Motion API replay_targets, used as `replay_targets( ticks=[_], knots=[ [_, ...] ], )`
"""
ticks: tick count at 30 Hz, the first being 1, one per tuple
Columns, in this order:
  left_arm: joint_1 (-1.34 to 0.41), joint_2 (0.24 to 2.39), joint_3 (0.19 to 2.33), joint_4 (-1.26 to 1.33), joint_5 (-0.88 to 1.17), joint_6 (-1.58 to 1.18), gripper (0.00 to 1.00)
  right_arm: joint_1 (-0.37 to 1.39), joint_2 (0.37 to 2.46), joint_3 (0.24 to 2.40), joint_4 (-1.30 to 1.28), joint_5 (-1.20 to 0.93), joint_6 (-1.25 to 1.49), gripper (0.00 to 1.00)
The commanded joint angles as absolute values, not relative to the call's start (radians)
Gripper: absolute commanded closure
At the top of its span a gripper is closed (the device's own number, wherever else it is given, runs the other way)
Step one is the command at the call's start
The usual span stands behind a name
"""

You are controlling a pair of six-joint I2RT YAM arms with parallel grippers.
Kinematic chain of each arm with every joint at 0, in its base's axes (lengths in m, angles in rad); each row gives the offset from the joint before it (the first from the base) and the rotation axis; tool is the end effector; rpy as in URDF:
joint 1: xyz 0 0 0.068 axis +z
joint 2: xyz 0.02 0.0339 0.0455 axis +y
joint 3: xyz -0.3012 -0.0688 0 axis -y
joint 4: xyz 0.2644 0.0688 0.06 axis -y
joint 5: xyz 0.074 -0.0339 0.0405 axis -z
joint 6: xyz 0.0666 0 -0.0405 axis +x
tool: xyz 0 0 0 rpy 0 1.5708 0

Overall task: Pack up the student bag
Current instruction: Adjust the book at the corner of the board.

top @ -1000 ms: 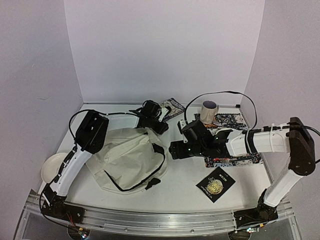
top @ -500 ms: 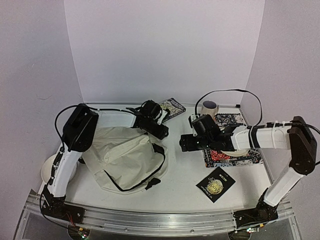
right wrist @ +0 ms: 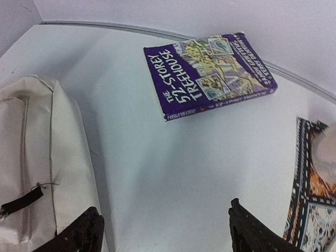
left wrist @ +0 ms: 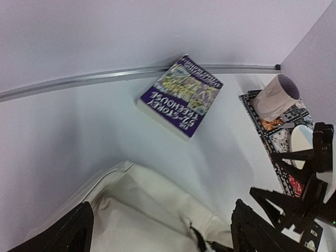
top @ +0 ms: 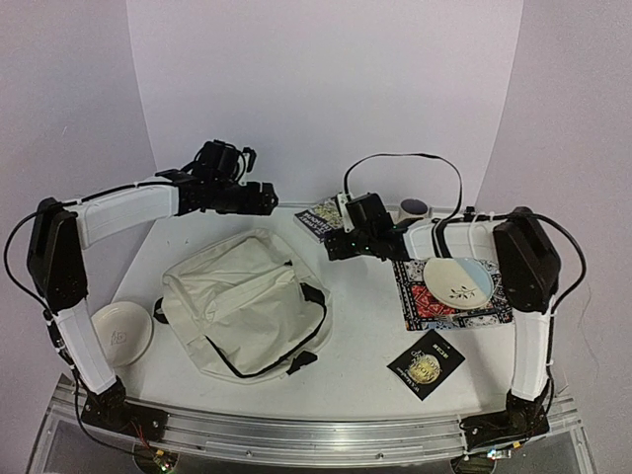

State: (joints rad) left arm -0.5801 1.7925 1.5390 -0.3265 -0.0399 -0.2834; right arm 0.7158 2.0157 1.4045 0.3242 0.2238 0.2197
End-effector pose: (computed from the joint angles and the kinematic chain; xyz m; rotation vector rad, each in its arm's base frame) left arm 0.3986 -0.2580 0.3221 0.2998 2.1652 -0.4546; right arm 0.4125 0.3392 0.2435 -0.3064 1.8485 0.4420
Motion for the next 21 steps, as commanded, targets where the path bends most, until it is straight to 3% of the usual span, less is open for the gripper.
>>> replay_targets(
  ticks=[1,8,21],
  knots=[
    [-0.535,1.672,1.412,-0.403,-0.063,-0.299,0.06,0.715,2.168,1.578,0.35,0.238,0.023,0.18],
    [-0.516,1.572,1.305,-0.441,-0.125,-0.259,0.01,0.715,2.386,1.831,0.285,0.276,-0.23,0.19],
    [-0.514,1.522,1.253,-0.461,-0.184,-0.218,0.01,0.684,2.682,2.207,0.27,0.362,-0.503,0.2]
  ],
)
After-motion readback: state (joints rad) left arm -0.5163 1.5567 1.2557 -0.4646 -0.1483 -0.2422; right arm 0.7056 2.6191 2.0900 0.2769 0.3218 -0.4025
